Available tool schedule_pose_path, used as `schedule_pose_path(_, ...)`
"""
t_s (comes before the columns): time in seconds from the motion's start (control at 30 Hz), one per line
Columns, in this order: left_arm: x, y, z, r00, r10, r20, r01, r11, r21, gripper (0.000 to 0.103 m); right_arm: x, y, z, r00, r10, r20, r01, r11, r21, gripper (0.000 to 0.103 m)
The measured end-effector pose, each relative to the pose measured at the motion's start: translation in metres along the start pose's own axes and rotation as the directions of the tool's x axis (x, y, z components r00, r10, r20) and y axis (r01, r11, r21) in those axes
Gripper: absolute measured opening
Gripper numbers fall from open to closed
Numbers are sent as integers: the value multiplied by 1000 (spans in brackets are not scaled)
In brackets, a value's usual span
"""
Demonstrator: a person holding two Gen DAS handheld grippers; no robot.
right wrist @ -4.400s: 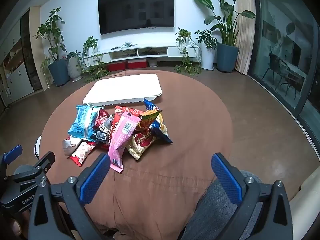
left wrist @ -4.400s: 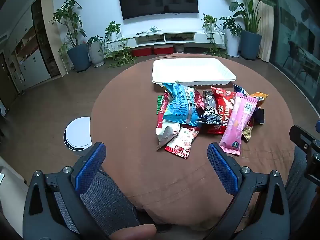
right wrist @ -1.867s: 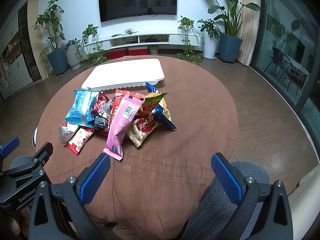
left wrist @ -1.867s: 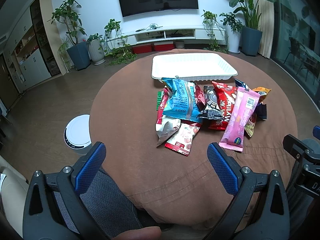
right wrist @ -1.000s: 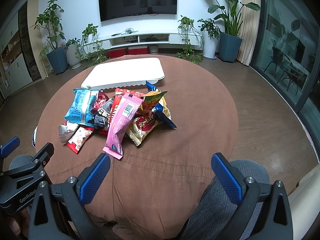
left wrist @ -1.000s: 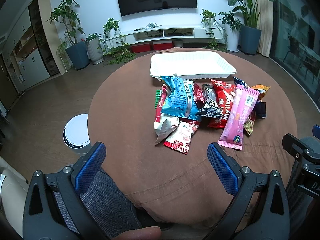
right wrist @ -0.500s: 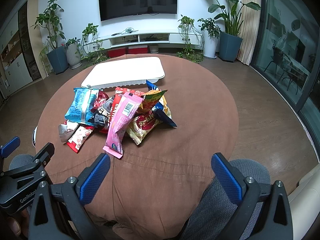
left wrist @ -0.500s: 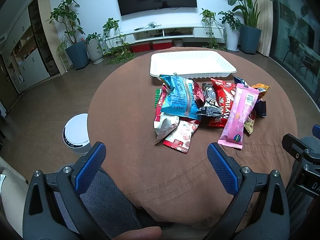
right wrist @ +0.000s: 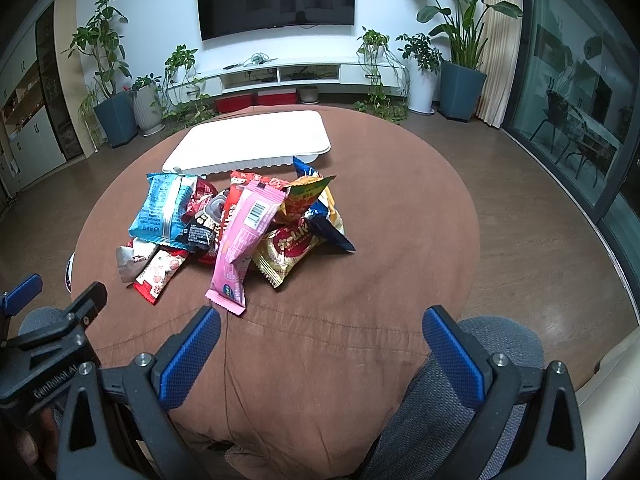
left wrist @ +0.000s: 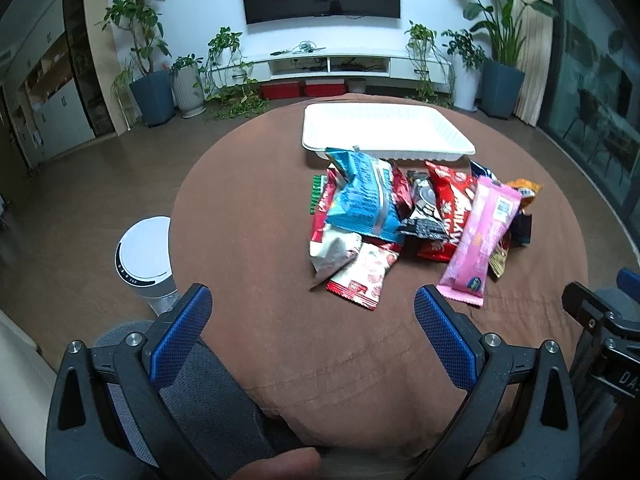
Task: Organize snacks
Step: 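Reach the left tool to the blue wafer bag while the right tool approaches the pink bar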
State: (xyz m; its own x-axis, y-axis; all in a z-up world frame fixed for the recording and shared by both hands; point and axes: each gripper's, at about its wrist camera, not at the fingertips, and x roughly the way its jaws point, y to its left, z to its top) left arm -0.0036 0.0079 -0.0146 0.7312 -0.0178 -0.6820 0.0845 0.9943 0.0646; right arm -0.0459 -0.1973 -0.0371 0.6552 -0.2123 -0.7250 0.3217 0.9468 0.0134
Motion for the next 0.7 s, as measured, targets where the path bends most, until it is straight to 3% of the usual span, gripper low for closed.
schedule_pose_path(0.1, -3, 5, -2, 998, -29, 47, 27, 999, 41, 103, 1, -4, 0, 1000, 14, 5, -14, 1000, 13, 103)
schedule_pose_path(0.17, -8, 8, -5, 984, -160, 79, 154, 985, 81, 103, 1, -7, 1, 1000, 28, 12, -29, 999, 23, 103)
schedule_pose_path(0.2, -6, 9, -6, 980, -189, 61, 183, 979, 90, 103, 0, -8, 1, 999, 37, 22, -37, 999, 29, 103)
schedule_pose_path(0.3, 7, 10, -14, 991, -108, -74, 114, 990, 84, 103, -4, -12, 4, 995, 69, 67, -72, 997, 42, 103)
schedule_pose_path(0.43, 13, 14, -9, 994, -75, -80, 82, 992, 91, 103, -6, -18, 5, 986, 111, 127, -121, 990, 67, 103)
schedule_pose_path(0.57, 24, 21, 14, 988, -117, -104, 126, 988, 91, 103, 5, -23, 7, 986, 143, 87, -152, 983, 101, 101)
schedule_pose_path(0.7, 41, 32, 39, 968, -191, -160, 199, 979, 33, 102, 16, -24, 14, 981, 190, 47, -194, 976, 96, 93)
